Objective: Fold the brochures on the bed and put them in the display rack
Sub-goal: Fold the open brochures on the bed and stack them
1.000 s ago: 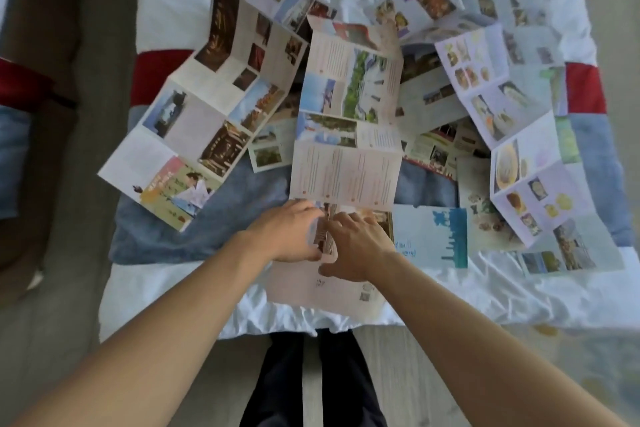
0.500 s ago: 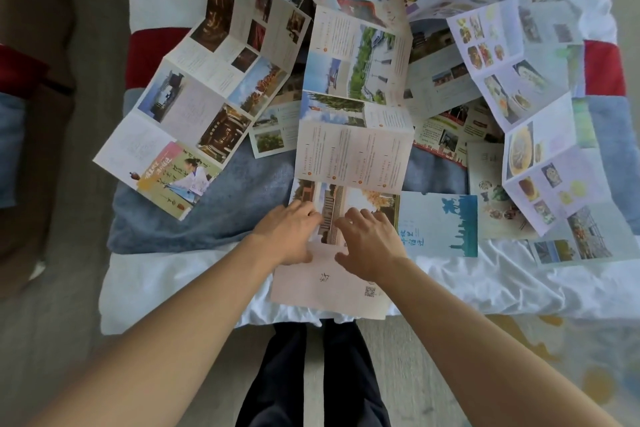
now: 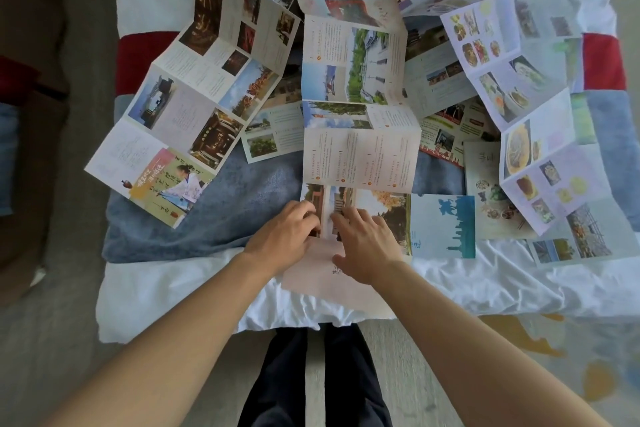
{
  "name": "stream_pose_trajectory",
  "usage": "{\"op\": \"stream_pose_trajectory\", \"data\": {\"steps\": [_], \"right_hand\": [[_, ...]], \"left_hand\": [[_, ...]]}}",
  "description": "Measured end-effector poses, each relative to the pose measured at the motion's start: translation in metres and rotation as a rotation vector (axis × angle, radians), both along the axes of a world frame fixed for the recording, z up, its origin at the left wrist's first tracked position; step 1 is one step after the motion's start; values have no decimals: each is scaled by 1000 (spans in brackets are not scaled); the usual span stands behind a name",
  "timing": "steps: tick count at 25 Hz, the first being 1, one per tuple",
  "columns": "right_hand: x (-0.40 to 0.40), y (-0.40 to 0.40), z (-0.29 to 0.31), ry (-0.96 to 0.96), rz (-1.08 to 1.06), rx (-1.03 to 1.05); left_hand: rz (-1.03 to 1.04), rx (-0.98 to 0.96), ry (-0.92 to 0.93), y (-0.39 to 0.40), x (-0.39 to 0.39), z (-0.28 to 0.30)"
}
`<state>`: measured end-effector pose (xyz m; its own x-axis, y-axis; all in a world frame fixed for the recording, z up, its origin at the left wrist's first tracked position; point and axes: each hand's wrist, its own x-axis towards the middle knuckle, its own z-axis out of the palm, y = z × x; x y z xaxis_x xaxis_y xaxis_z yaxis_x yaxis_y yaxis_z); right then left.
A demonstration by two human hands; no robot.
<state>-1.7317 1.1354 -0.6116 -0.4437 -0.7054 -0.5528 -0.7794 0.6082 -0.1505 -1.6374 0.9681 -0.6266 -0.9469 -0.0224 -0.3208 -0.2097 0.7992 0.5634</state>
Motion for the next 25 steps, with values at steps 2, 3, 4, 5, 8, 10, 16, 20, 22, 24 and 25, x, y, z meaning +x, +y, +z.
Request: {"op": "stream_pose_trajectory", "data": {"steps": [2, 3, 4, 5, 8, 10, 16, 20, 22, 24, 25], "right_hand": [[-5, -3, 7, 33, -34, -54], [-7, -5, 11, 53, -51, -83], [-10, -7, 17, 69, -64, -112], [-13, -11, 22, 78, -75, -141], [-25, -26, 39, 68, -85, -167], [-37, -37, 48, 81, -87, -185], [-74, -48, 66, 152, -104, -124], [-99, -50, 66, 154, -81, -108], [-113, -52, 62, 142, -67, -125], [-127, -52, 56, 117, -61, -146], [-132, -50, 53, 100, -53, -155]], "left_hand": [[27, -37, 75, -2, -10, 12], [37, -68, 118, -3, -15, 19], [42, -101, 157, -5, -20, 26], [41, -131, 181, -8, -24, 33], [11, -191, 196, -16, -38, 48], [-8, -225, 181, -21, -48, 55], [4, -278, 99, -40, -69, 66], [23, -277, 78, -50, -88, 66], [42, -289, 65, -49, -97, 65], [69, -298, 36, -46, -108, 61], [77, -305, 10, -44, -112, 59]]}}
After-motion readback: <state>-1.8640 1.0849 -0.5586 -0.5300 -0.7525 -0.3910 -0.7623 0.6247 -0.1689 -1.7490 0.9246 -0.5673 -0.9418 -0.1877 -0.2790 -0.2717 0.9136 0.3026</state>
